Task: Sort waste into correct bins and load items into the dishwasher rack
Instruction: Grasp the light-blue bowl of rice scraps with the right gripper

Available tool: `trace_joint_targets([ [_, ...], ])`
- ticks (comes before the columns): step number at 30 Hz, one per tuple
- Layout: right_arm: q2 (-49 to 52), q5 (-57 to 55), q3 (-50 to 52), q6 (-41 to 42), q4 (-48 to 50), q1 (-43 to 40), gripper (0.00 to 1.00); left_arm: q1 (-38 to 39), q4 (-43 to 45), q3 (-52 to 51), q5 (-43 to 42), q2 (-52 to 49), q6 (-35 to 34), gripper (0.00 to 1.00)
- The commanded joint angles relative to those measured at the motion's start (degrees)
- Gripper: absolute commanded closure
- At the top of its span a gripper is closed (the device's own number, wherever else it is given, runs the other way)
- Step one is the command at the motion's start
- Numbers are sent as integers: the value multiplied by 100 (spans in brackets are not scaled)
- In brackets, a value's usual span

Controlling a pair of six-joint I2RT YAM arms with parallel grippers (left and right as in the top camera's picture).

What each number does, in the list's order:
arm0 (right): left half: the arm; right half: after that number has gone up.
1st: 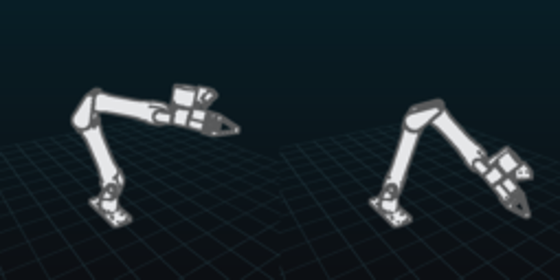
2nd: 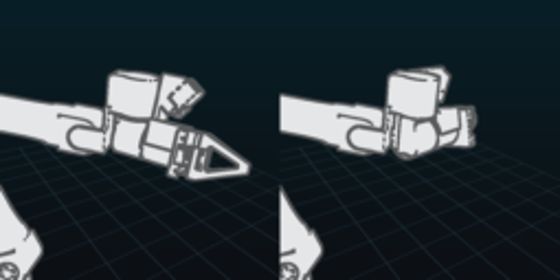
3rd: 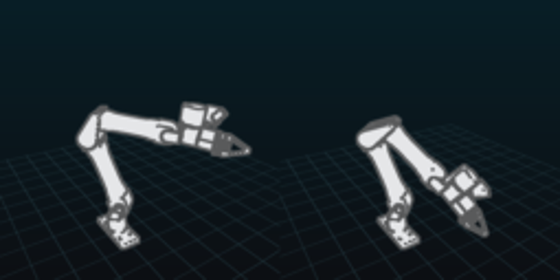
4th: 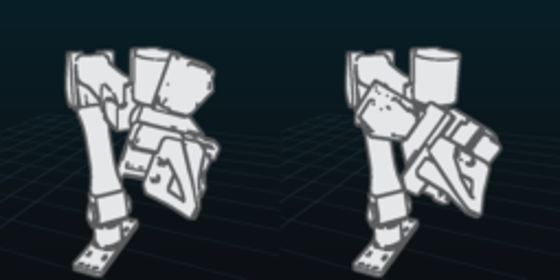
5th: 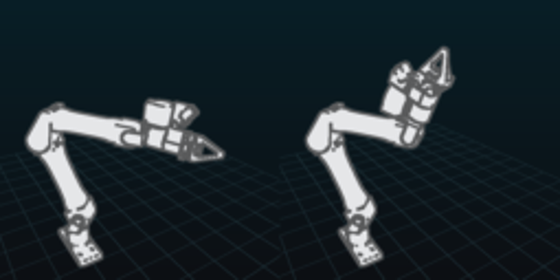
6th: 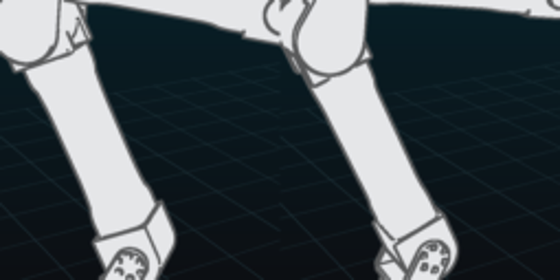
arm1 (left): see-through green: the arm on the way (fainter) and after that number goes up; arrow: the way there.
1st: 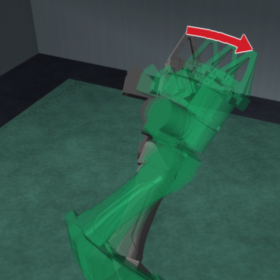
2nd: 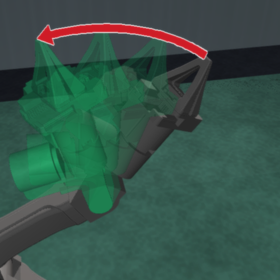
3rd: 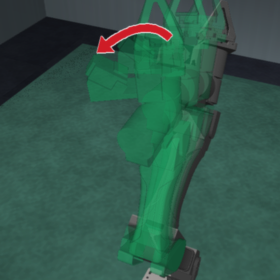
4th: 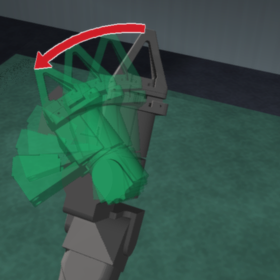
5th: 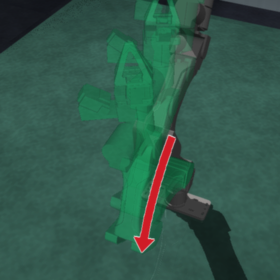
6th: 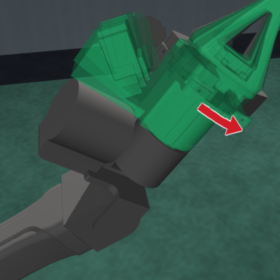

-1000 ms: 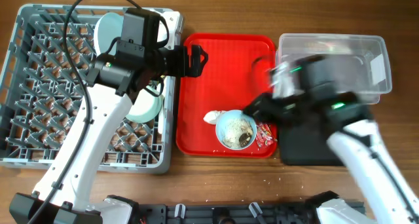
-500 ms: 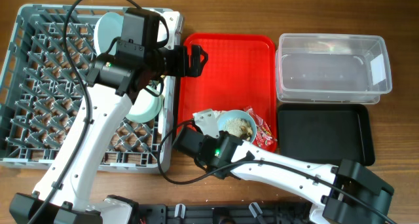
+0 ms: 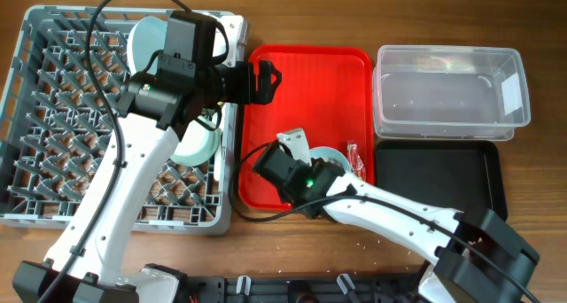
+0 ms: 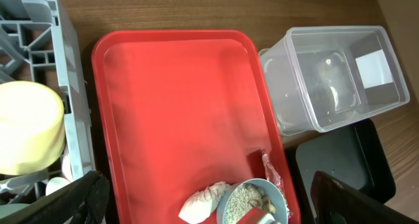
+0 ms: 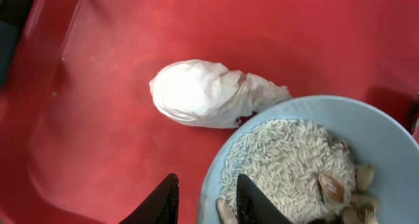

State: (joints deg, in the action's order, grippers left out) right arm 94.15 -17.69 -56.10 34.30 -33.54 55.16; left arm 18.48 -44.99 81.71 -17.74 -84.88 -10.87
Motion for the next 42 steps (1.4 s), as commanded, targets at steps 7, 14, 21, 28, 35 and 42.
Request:
trace_joint_targets([
  [7, 28, 483, 109, -280, -142, -24, 69, 4, 13, 4, -66, 2, -50, 0],
  [14, 28, 586, 142, -282, -238, -24, 70, 4, 13, 4, -66, 2, -50, 0],
  [21, 81, 634, 142, -280, -243, -24, 69, 4, 11, 4, -66, 2, -50, 0],
  [28, 160, 717, 142, -330, -166, -55, 74, 4, 13, 4, -66, 2, -50, 0],
  [35, 251, 844, 142, -433, -103, -157, 83, 4, 13, 4, -66, 2, -50, 0],
  [42, 31, 833, -501, -741, -621, -164, 96, 4, 13, 4, -66, 2, -50, 0],
])
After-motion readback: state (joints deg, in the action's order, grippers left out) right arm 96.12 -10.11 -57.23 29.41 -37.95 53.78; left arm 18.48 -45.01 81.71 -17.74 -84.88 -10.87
